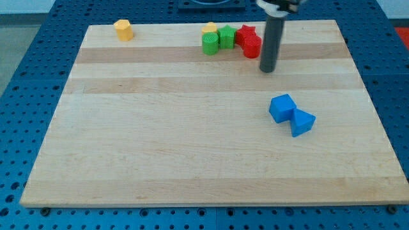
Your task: Place the blue triangle vertically above the blue cube
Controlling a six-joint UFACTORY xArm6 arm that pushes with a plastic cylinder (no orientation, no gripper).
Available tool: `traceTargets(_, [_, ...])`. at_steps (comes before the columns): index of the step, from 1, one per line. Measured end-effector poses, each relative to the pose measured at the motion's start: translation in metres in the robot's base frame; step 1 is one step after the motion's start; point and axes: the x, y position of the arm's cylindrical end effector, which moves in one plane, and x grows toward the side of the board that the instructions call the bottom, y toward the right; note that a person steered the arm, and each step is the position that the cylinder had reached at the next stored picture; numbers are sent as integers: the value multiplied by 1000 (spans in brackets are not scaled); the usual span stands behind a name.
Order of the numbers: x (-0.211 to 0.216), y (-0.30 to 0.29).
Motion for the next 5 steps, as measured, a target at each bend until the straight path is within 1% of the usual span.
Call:
traceTargets(3, [108, 78])
traceTargets(4, [141, 81])
traceTargets(5, [158, 72])
